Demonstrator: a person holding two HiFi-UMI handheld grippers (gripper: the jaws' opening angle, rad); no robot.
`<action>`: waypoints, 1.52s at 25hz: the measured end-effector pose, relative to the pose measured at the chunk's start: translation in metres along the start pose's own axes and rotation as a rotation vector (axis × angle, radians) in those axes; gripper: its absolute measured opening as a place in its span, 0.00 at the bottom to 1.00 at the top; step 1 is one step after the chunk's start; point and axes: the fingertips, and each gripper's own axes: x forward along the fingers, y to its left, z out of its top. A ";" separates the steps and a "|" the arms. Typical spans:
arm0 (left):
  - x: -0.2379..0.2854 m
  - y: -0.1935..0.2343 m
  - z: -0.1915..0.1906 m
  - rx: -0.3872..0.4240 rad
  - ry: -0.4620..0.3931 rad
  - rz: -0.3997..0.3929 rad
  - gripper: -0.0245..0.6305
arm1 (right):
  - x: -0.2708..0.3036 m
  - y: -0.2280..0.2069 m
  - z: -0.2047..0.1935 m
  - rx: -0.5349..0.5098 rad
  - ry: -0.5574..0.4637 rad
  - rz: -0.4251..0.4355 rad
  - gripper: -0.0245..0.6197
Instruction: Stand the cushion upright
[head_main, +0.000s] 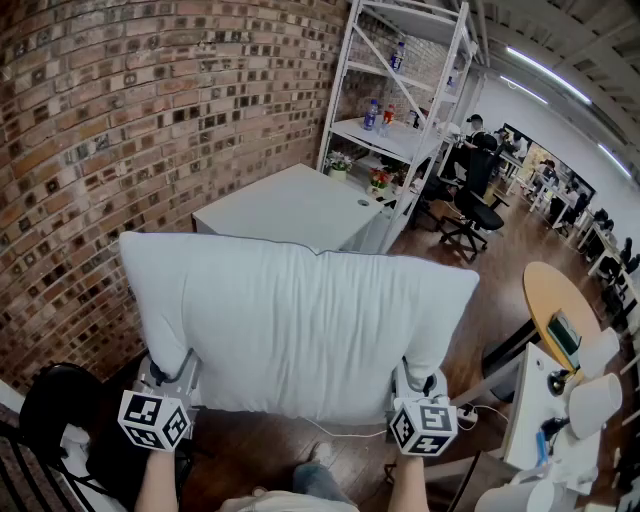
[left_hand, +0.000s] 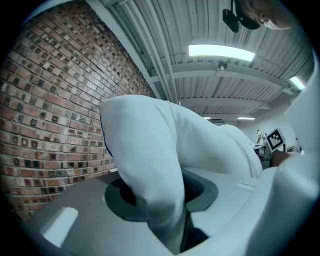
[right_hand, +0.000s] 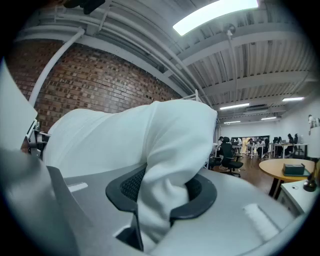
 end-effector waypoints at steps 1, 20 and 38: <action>0.006 -0.003 0.000 0.001 0.000 -0.001 0.26 | 0.004 -0.005 0.000 0.002 -0.001 0.000 0.24; 0.156 -0.024 0.014 0.014 -0.001 0.105 0.27 | 0.174 -0.091 0.015 0.015 -0.032 0.112 0.24; 0.249 -0.083 0.011 0.014 0.041 0.152 0.27 | 0.255 -0.185 0.010 0.029 -0.015 0.165 0.24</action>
